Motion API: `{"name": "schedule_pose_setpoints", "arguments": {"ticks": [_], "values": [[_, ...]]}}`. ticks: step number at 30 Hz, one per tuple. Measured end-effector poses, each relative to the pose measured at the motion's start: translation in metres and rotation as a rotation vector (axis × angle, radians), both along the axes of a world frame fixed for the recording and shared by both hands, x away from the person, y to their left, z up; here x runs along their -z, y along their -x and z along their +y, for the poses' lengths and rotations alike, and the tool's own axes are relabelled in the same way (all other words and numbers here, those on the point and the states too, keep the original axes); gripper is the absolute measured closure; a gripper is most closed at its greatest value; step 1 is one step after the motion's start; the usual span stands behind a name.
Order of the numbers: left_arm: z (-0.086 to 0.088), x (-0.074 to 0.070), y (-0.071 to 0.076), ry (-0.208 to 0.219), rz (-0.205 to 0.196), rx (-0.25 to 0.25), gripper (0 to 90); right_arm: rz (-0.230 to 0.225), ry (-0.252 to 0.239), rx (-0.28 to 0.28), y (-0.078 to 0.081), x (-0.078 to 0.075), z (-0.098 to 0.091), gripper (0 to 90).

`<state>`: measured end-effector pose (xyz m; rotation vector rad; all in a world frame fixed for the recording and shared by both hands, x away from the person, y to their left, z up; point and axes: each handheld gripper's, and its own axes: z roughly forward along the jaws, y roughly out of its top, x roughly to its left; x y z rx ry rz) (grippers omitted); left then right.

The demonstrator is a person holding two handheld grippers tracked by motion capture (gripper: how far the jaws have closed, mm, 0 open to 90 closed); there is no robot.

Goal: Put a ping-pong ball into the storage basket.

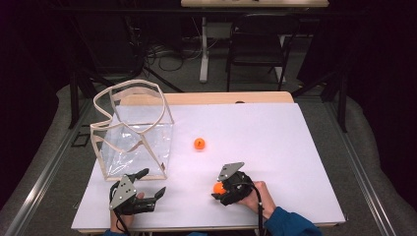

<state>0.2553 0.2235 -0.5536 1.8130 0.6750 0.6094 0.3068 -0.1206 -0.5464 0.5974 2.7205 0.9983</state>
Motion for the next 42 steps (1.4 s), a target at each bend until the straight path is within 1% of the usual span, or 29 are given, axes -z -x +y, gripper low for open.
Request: {"name": "schedule_pose_setpoints", "arguments": {"ticks": [6, 11, 15, 19, 24, 34, 37, 42], "values": [[0.000, 0.000, 0.001, 0.001, 0.000, -0.002, 15.7, 0.003, 0.020, -0.006, 0.001, 0.000, 0.001, 41.2], [0.000, 0.000, 0.001, -0.001, 0.000, 0.001, 15.7, 0.011, 0.029, -0.006, 0.001, 0.001, 0.001, 49.6], [0.000, 0.000, 0.001, -0.001, 0.000, 0.000, 15.7, 0.009, 0.032, -0.004, 0.001, 0.001, 0.001, 50.4], [0.000, 0.000, 0.001, 0.000, 0.000, -0.001, 15.7, 0.002, 0.020, 0.002, 0.002, -0.001, 0.000, 50.5], [0.001, 0.000, 0.001, 0.008, 0.001, -0.001, 15.7, -0.021, -0.004, 0.007, 0.002, -0.004, -0.002, 50.6], [0.000, 0.000, 0.001, 0.009, 0.001, -0.003, 15.7, -0.060, -0.042, 0.022, 0.004, -0.008, -0.003, 50.6], [0.000, 0.000, 0.001, 0.008, 0.001, -0.001, 15.7, -0.091, -0.067, 0.025, 0.006, -0.011, -0.004, 50.7], [0.000, -0.001, 0.002, 0.008, -0.002, 0.001, 15.7, -0.132, -0.093, 0.032, 0.008, -0.016, -0.006, 50.7]]}}
